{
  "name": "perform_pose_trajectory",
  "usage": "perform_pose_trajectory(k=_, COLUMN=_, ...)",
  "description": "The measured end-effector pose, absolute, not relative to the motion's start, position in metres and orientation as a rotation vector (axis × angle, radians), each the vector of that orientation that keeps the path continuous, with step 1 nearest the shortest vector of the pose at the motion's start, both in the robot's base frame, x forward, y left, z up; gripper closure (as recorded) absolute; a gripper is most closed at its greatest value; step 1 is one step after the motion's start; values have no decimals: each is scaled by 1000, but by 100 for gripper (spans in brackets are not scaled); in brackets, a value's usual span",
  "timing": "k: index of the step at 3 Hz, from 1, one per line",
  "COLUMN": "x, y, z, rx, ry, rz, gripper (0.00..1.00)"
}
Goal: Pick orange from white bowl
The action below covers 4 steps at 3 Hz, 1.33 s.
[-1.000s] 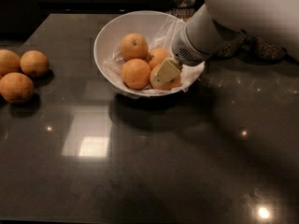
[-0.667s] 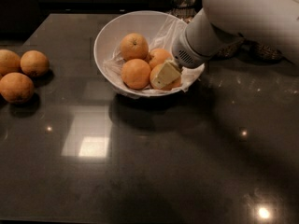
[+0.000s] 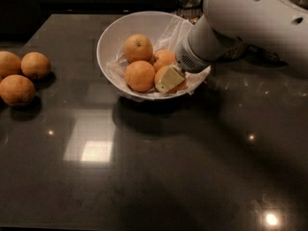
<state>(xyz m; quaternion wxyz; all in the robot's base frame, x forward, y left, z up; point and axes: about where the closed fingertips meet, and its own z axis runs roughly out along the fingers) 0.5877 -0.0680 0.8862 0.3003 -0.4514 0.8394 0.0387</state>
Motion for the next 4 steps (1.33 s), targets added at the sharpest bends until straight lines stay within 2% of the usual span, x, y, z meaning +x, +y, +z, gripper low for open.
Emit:
perform_pose_trajectory(k=1, x=589, y=-65, z=875, rx=-1201, ry=2252, rz=119, gripper=32)
perform_pose_trajectory(k=2, x=589, y=-64, z=872, rx=-1204, ry=2259, rz=127, gripper=50)
perform_pose_trajectory(k=4, x=589, y=-65, z=878, rx=-1202, ry=2247, rz=134, gripper=97)
